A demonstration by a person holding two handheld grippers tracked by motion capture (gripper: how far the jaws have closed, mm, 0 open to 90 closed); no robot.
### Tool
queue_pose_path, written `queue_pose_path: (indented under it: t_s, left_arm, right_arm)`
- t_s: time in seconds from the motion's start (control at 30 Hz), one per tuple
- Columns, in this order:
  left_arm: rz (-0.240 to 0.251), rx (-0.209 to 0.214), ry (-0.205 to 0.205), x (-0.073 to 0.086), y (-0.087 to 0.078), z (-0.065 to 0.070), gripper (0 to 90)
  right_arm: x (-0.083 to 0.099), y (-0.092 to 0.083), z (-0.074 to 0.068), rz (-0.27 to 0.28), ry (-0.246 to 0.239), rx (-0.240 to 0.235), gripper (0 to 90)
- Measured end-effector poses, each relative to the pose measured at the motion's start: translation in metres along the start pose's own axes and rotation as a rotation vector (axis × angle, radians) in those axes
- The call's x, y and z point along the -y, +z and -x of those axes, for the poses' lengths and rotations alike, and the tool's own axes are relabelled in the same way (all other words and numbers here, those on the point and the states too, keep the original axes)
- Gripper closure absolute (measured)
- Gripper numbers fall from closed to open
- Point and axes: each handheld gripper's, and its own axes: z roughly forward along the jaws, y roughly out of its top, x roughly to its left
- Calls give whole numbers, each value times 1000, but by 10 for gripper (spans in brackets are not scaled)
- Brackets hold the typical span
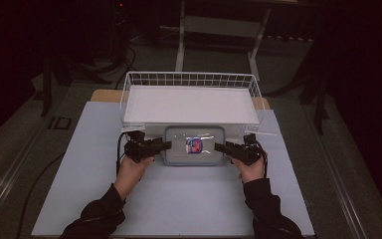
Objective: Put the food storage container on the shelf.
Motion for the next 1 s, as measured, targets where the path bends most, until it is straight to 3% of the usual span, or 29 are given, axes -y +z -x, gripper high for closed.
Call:
queue_pose_path:
  t_s: [0.3, 0.37, 0.4, 0.43, 0.53, 0.57, 0.73, 0.87, 0.9, 1.0]
  left_arm:
    - [33, -26, 8, 1, 5, 3, 461]
    - [38, -76, 27, 1, 5, 7, 448]
    - [32, -65, 72, 1, 7, 5, 444]
    - [26, -78, 28, 2, 7, 7, 422]
    - [15, -100, 41, 4, 11, 7, 412]
    - [9, -101, 44, 4, 13, 6, 410]
    - [11, -95, 39, 5, 13, 6, 412]
    - [39, -95, 31, 5, 5, 11, 411]
    - [44, -84, 61, 5, 3, 12, 410]
    - [49, -62, 30, 6, -4, 20, 390]
  right_arm:
    - [-1, 5, -5, 8, -10, 48, 386]
    - [-1, 5, -6, 7, -8, 58, 380]
    - [-1, 5, -6, 3, -4, 64, 376]
    - [-1, 5, -6, 1, -3, 71, 368]
    - [0, 7, -4, 2, -7, 89, 372]
    - [0, 8, -3, -6, -10, 108, 347]
    - [1, 9, -2, 1, -15, 113, 361]
    - [0, 3, -6, 15, -21, 130, 354]
    - [1, 1, -6, 25, -28, 133, 354]
    - [2, -7, -10, 31, -55, 139, 350]
